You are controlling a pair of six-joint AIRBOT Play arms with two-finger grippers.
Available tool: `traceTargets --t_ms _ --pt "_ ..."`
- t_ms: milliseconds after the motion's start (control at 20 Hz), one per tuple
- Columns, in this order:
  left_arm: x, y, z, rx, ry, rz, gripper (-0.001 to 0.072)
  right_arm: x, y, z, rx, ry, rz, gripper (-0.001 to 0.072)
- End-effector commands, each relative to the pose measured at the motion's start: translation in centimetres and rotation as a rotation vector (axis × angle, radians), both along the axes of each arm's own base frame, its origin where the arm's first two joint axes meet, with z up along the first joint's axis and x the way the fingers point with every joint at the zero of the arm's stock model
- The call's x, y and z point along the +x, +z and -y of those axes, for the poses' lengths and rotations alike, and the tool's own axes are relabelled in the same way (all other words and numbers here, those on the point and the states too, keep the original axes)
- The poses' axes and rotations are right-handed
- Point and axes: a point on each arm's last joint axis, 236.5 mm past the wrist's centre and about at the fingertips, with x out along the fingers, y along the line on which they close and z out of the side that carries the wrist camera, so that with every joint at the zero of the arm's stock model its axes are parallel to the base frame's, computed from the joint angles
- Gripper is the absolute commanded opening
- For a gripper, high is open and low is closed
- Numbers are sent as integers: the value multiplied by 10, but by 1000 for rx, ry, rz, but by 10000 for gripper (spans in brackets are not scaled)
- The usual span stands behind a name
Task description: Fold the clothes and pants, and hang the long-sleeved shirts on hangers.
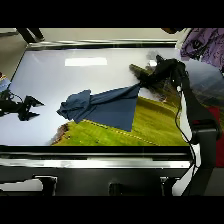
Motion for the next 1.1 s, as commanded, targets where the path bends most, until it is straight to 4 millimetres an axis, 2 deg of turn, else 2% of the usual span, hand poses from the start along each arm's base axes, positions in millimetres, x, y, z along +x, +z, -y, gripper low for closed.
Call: traceTargets --t_ms 0,50,200,350,450,500,550,650,750,800,850,950,1050 --pt "3 -27 24 -155 73 26 645 -10 -1 -1 -5 25 -36 31" --pt "7 -33 32 -179 67 29 585 -11 -1 -1 -5 26 -37 31" --pt "26 -46 52 -227 82 45 586 -11 -1 -1 -5 25 -37 31" --pt "36 -63 71 -227 69 34 572 -11 -2 -1 -5 25 -37 31" --pt "38 -74 81 -222 57 18 361 -12 -2 -1 -6 28 -41 31" --pt "38 -77 86 -227 52 13 212 -13 -2 -1 -6 29 -45 31" --pt "39 -77 86 -230 55 15 23 -14 -2 -1 -6 32 -49 31" --pt "46 -65 82 -231 51 47 19 -16 3 -1 -11 46 -43 31" --pt "61 -30 70 -214 38 127 18 -13 26 -1 -17 60 22 30" --pt "71 -5 60 -190 31 187 17 -9 48 2 -25 55 86 30" --pt "81 29 48 -153 18 263 16 -4 75 6 -39 42 160 30" --pt "94 109 26 -47 -15 422 17 -2 148 19 -81 6 346 30" --pt "91 199 11 84 -44 586 17 -19 231 36 -137 -29 531 30"
